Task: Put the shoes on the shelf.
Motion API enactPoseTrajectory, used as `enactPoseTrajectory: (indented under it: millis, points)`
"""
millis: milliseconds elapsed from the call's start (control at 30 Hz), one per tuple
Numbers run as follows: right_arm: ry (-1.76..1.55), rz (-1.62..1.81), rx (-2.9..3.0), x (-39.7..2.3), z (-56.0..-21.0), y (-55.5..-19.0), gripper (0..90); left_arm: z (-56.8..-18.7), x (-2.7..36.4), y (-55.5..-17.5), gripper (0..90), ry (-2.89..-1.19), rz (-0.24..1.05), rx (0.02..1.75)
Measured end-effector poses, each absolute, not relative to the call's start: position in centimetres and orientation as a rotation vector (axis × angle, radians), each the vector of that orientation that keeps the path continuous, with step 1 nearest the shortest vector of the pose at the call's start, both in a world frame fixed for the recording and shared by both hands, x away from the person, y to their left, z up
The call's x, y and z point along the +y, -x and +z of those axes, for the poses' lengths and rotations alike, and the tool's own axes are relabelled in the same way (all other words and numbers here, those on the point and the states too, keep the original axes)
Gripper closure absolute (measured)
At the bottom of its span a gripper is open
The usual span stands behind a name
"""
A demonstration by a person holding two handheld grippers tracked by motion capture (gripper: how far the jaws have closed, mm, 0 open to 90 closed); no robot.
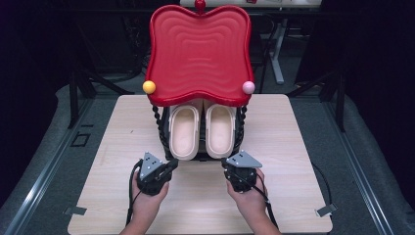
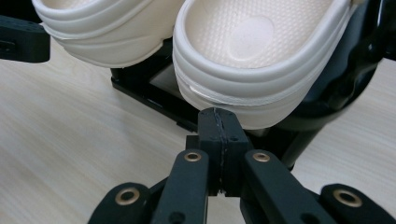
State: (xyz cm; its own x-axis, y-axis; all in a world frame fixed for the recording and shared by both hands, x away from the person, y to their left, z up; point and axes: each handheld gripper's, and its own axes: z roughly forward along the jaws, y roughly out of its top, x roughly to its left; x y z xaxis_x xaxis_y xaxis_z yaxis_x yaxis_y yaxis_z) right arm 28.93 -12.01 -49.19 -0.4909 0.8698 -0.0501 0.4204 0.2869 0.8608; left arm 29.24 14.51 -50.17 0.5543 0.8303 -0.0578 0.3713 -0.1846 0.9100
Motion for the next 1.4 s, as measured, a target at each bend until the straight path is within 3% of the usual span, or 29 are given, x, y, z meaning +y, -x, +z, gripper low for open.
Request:
enactPoseTrajectory:
  millis: [1000, 1167, 1400]
  points:
    - [-1.264, 1.143, 2.019, -11.0, -49.1, -34.0, 85.9, -50.0, 12.5, -34.5, 88.4, -1.787, 0.587, 1.057]
    - [-1.274, 1.172, 2.018, -11.1, -49.2, -34.0, 79.0, -50.2, 12.3, -34.7, 85.2, -1.785, 0.583, 1.060]
    - [-1.277, 1.290, 1.931, -12.5, -47.9, -32.6, 69.2, -49.1, 13.2, -33.4, 74.0, -1.725, 0.580, 1.039]
